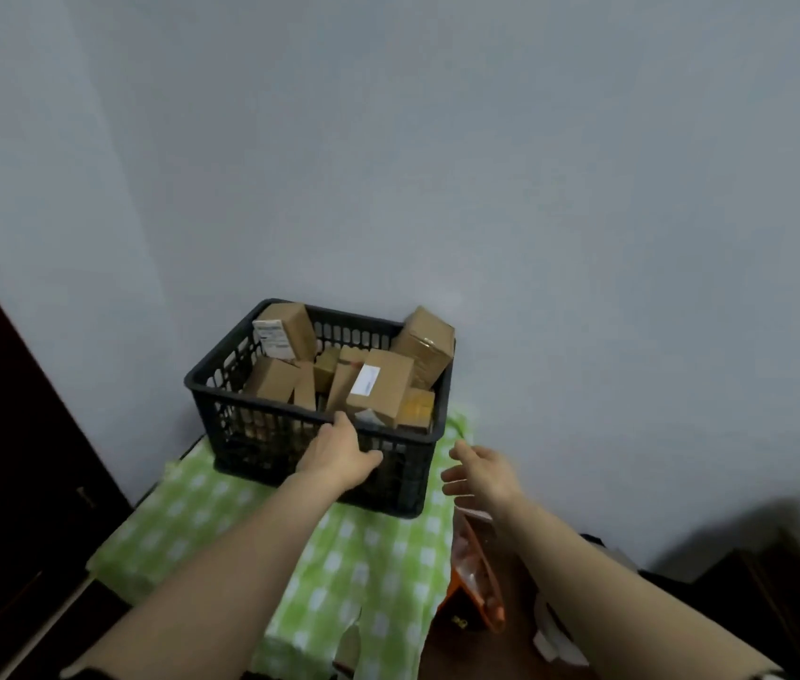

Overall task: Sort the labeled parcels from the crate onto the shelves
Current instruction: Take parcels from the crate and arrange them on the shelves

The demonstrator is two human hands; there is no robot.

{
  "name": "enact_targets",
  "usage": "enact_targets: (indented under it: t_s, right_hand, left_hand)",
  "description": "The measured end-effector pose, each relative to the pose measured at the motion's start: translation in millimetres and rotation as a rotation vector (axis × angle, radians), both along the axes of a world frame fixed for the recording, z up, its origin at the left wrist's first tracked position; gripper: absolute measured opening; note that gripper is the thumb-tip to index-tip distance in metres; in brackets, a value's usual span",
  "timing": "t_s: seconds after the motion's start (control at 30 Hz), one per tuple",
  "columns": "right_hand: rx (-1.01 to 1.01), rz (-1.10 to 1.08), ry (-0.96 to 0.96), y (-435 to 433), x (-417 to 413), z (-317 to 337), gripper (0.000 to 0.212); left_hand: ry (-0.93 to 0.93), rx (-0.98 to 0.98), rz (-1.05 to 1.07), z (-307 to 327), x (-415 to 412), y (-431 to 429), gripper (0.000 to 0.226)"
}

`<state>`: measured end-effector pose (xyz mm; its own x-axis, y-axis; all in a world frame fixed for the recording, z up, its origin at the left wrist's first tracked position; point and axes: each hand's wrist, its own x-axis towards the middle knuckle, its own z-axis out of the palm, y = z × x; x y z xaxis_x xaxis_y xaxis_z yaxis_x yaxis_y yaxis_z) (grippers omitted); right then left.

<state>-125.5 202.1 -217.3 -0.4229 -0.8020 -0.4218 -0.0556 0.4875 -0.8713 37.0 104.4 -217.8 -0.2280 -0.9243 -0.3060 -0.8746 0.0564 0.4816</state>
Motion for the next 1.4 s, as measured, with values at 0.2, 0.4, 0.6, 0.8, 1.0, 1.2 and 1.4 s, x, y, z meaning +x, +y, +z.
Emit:
enact_targets:
  t_s: [0.2, 0.4, 0.6, 0.8, 1.0, 1.2, 1.4]
  right_hand:
    - [0.038, -0.065, -0.031, -75, -32, -7, 0.027]
    - [0.094, -0.068, -0.084, -113, -71, -30, 0.025]
    - [0.139, 0.031, -0.137, -159, -100, -48, 0.024]
    - [0.181, 0.204, -0.424, -214, -109, -23, 0.062]
    - [0.33, 0.506, -0.587, -227, -78, 8, 0.078]
    - [0.188, 0.782, -0.641, -201, -19, 22, 0.038]
    - [-0.077, 1.125, -0.763, -161, 36, 41, 0.052]
  left_hand:
    - [0.025, 0.068, 0.116, -26, -47, -86, 0.112]
    - [-0.076, 0.128, 0.159, -47, -80, -126, 0.134]
    - [-0.036, 0.121, 0.264, -58, -87, -140, 0.13]
    - [-0.123, -0.228, 0.092, -22, -62, -111, 0.121]
    - [-0.269, -0.573, 0.032, 1, -19, -59, 0.112]
    - [0.039, -0.591, 0.428, 28, 24, 7, 0.081]
    - [1.198, -0.164, 1.349, 88, 48, 59, 0.036]
